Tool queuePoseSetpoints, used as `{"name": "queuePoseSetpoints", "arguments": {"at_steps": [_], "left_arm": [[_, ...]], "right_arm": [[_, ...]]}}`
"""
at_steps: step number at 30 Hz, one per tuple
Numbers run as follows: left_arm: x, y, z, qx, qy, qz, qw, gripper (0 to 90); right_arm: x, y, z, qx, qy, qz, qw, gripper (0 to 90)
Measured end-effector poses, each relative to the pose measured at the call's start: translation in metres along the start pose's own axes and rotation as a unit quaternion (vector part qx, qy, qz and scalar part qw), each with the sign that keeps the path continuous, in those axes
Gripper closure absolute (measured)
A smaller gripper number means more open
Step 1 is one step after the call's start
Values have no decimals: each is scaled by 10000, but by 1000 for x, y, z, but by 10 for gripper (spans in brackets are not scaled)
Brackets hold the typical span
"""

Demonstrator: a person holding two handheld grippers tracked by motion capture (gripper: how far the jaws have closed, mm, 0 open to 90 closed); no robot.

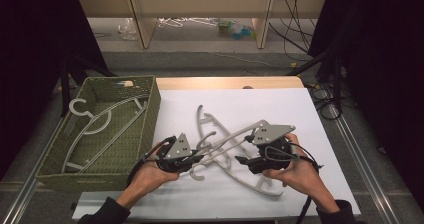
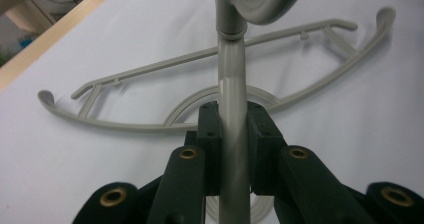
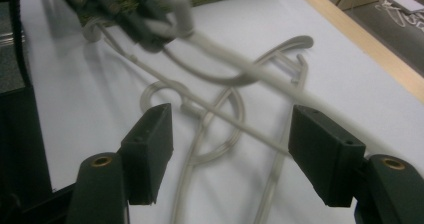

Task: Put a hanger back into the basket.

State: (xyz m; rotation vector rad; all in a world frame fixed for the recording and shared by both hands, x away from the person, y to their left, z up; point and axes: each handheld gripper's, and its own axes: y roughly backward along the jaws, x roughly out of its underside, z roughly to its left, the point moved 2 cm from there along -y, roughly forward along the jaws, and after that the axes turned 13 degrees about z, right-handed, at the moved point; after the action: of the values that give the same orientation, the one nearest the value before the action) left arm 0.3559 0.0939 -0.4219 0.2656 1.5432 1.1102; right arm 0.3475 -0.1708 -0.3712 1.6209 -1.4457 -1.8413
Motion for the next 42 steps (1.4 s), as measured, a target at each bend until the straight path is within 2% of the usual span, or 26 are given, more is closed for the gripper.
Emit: {"name": "queuePoseSetpoints", "arguments": {"at_steps": [1, 2, 4, 8, 10, 12, 14, 16, 20, 23, 25, 26, 30, 32, 33, 35, 37, 38, 41, 42], "left_arm": [[0, 2, 2, -4, 53, 8, 10000, 790], [0, 4, 3, 22, 210, -15, 9998, 790], [1, 9, 7, 106, 395, -23, 9992, 790], [1, 20, 10, 164, 697, -129, 9974, 790], [1, 25, 10, 232, 930, -210, 9952, 790], [2, 31, 11, 297, 1069, -306, 9934, 790], [2, 36, 11, 364, 1152, -338, 9921, 790], [1, 42, 11, 332, 1146, -361, 9922, 790], [-2, 57, 9, 395, 1322, -371, 9897, 789], [-5, 71, 10, 454, 1296, -422, 9896, 789], [-6, 82, 12, 526, 1401, -467, 9876, 789], [-6, 87, 14, 539, 1380, -498, 9877, 789], [-4, 110, 25, 438, 1548, -583, 9853, 789], [-3, 118, 31, 385, 1611, -683, 9838, 789], [-2, 124, 34, 374, 1644, -647, 9836, 789], [-1, 133, 41, 309, 1780, -731, 9808, 789], [1, 142, 48, 211, 1765, -691, 9816, 789], [2, 146, 52, 166, 1781, -723, 9812, 789], [8, 158, 64, 75, 1887, -822, 9786, 790], [11, 162, 68, 49, 1957, -856, 9769, 790]], "right_arm": [[1, -2, 3, -80, 48, 38, 9999, 350], [1, -4, 5, -128, 51, 81, 9999, 350], [3, -9, 9, -222, 91, 139, 9996, 353], [10, -20, 15, -361, 63, 253, 9990, 356], [15, -25, 17, -424, 24, 325, 9986, 355], [20, -29, 19, -421, -25, 343, 9985, 359], [25, -32, 20, -462, -57, 364, 9983, 361], [28, -34, 20, -473, -73, 370, 9982, 358], [33, -35, 21, -497, -115, 391, 9979, 355], [35, -36, 22, -519, -130, 426, 9977, 347], [36, -37, 22, -524, -134, 430, 9976, 338], [37, -37, 23, -565, -196, 495, 9970, 334], [39, -41, 25, -517, -200, 432, 9975, 314], [40, -42, 24, -541, -212, 487, 9971, 301], [41, -42, 23, -543, -209, 500, 9970, 300], [42, -43, 23, -535, -232, 511, 9970, 298], [42, -43, 23, -544, -282, 531, 9967, 296], [42, -45, 23, -514, -301, 485, 9970, 296], [43, -45, 23, -527, -284, 520, 9968, 296], [43, -45, 23, -559, -299, 545, 9965, 296]]}}
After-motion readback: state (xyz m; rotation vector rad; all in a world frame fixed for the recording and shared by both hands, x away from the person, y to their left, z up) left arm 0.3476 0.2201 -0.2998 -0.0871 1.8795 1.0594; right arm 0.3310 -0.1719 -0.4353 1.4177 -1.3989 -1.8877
